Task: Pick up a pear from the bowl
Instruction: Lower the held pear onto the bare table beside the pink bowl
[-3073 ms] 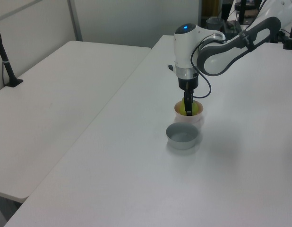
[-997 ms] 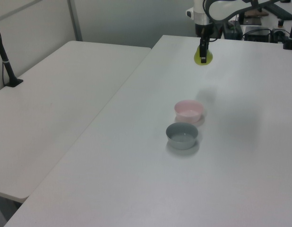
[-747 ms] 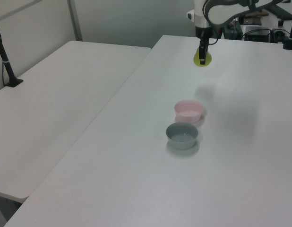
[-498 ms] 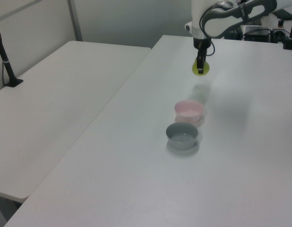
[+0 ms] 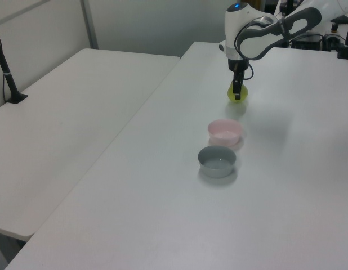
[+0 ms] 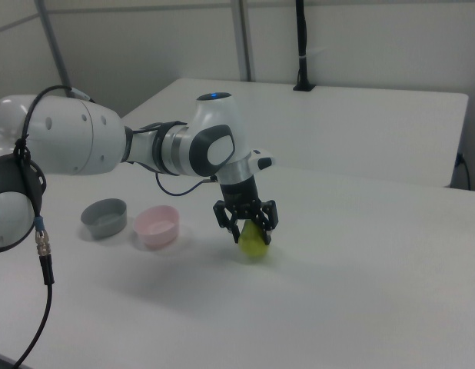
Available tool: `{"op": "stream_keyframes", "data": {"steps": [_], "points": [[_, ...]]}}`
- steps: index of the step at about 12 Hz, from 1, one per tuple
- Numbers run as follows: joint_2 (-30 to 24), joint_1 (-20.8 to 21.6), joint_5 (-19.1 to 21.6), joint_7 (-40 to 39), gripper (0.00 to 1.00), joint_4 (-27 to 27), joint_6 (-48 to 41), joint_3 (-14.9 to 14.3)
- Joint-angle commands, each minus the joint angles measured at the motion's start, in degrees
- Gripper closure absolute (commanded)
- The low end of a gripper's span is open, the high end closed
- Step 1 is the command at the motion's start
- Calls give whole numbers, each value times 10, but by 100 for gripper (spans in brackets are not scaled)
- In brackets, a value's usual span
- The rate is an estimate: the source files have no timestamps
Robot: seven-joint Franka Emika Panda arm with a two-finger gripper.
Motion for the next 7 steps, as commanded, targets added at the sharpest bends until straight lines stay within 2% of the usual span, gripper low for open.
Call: {"op": "stream_keyframes", "data": {"steps": [1, 2, 4, 5, 7], "points": [[-6, 5, -2, -7, 29, -13, 18, -4], [-5, 6, -2, -6, 25, -13, 18, -4], [-6, 6, -2, -6, 4, -13, 17, -4], [-7, 6, -2, -6, 0, -13, 15, -4], [-19, 7, -2, -4, 0, -12, 9, -4]]}}
